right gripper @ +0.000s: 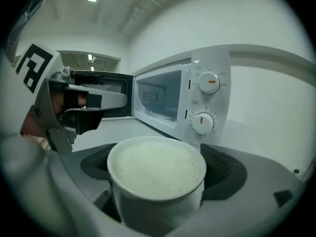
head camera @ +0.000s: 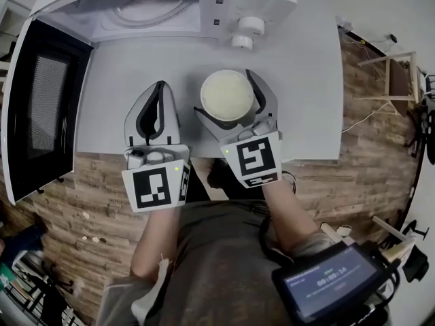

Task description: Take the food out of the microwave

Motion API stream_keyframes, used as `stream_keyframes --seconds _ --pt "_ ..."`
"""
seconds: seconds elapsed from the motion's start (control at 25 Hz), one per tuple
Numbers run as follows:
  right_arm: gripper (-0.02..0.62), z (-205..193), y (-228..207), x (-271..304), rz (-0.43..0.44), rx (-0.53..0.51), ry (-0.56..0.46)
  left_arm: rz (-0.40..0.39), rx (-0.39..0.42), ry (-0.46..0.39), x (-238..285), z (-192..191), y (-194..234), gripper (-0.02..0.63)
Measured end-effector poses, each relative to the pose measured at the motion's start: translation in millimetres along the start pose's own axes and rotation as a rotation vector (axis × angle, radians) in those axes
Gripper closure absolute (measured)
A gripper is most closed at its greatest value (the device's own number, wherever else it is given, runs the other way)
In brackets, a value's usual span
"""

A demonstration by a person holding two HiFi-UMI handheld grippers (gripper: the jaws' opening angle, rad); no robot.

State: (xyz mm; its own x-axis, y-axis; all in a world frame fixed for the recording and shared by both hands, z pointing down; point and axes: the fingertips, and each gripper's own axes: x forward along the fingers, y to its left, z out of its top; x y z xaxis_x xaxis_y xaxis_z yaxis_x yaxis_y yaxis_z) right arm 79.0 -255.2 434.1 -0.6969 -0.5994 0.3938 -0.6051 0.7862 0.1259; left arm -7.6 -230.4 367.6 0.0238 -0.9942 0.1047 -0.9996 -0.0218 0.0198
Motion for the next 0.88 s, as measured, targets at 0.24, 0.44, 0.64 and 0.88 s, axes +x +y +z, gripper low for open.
stream_keyframes --seconds 0.24,0.44,0.64,0.88 --pt "0.060 -23.1 -4.8 7.1 0.040 0.025 0.055 0.010 -0.001 0.025 4.6 -11.5 -3.8 0.598" --pt "0.060 -32.9 -2.6 9.8 0.076 0.031 0.117 0.022 0.000 0.025 4.1 -12.3 -5.8 0.598" --pt "0.060 -34.3 1.0 10.2 0.093 0.016 0.132 0.032 0.003 0.029 1.2 -11.0 -5.2 0.598" --pt "0.058 -37.3 5.2 7.7 0.104 0.005 0.149 0.035 -0.004 0.025 0.1 -10.3 -3.6 0.598"
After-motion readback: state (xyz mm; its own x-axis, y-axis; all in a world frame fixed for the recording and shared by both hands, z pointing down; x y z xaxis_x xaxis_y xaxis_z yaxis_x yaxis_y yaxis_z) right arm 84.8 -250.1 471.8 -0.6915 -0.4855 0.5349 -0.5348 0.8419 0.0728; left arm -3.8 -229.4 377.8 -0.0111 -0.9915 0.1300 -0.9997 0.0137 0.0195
